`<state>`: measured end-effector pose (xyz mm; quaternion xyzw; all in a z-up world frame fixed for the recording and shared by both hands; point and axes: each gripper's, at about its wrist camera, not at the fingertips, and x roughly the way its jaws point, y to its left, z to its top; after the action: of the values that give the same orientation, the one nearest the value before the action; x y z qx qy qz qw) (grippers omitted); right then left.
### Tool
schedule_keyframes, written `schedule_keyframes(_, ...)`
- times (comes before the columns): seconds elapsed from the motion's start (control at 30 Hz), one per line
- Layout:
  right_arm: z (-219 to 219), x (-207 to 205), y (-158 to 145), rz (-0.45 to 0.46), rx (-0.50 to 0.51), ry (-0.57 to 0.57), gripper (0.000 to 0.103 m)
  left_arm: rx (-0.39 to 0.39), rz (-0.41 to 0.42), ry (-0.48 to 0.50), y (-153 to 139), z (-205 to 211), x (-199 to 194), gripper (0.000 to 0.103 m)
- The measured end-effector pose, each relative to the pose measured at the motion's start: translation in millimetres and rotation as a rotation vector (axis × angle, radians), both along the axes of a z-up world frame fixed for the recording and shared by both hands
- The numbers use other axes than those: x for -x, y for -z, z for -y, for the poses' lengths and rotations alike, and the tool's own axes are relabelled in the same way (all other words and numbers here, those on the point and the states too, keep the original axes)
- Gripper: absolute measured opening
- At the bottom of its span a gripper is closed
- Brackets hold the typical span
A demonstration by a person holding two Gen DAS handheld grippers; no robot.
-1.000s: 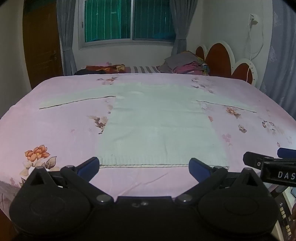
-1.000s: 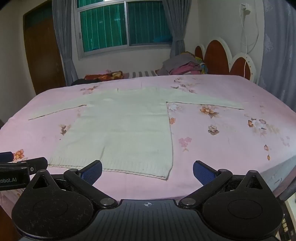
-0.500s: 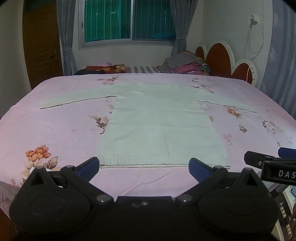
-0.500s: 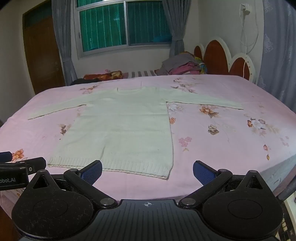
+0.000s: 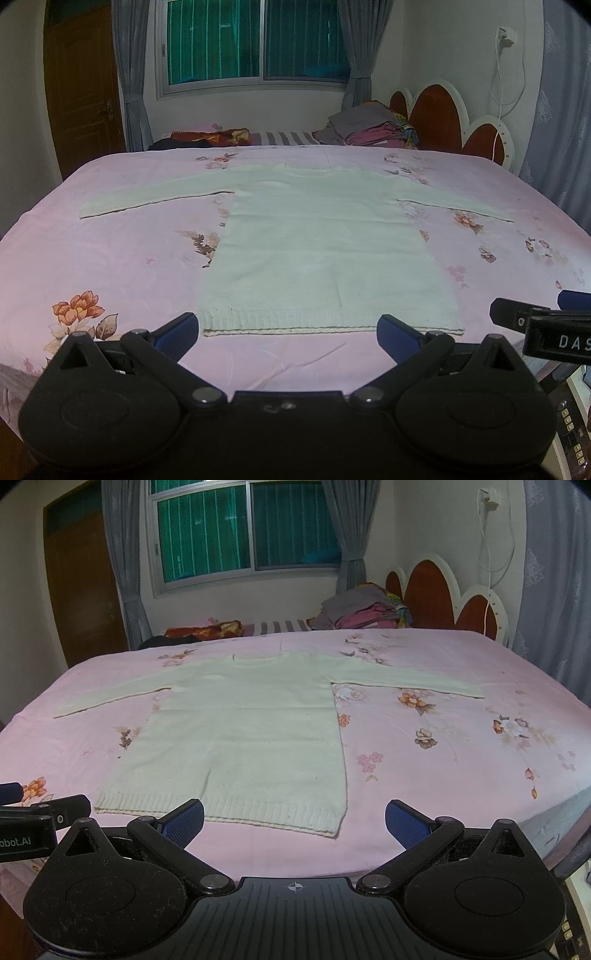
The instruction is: Fold small clothes
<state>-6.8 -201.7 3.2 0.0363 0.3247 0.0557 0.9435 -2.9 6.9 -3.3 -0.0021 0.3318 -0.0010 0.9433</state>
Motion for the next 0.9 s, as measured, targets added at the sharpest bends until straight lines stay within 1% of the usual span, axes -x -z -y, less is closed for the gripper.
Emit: schedule_keyframes(0.9,0.2,-2.8,-1.1,-0.001,0.006,-0.001,0.103,-0.007,0.002,0.000,-0.8,-0.4,-3.0,0.102)
